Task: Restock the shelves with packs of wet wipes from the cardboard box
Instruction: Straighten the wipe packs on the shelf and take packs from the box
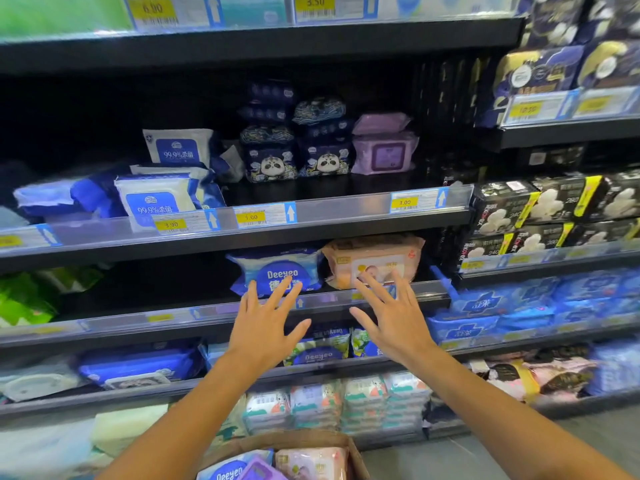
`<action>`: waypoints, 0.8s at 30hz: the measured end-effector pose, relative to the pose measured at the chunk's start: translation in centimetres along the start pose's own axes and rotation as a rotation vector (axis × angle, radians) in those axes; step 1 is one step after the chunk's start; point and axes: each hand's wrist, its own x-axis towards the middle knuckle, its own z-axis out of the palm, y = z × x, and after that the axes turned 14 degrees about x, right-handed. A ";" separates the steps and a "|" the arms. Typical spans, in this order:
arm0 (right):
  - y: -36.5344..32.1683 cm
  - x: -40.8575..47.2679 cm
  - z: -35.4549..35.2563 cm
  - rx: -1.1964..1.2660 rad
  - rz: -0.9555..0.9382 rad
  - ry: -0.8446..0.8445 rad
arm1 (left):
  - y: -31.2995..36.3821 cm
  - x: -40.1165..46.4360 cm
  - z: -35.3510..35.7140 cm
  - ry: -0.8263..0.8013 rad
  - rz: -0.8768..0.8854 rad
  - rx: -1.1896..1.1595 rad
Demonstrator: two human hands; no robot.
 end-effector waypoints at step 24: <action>1.8 5.2 -1.1 -0.075 0.050 -0.127 | -0.5 5.6 -0.6 -0.100 0.080 0.019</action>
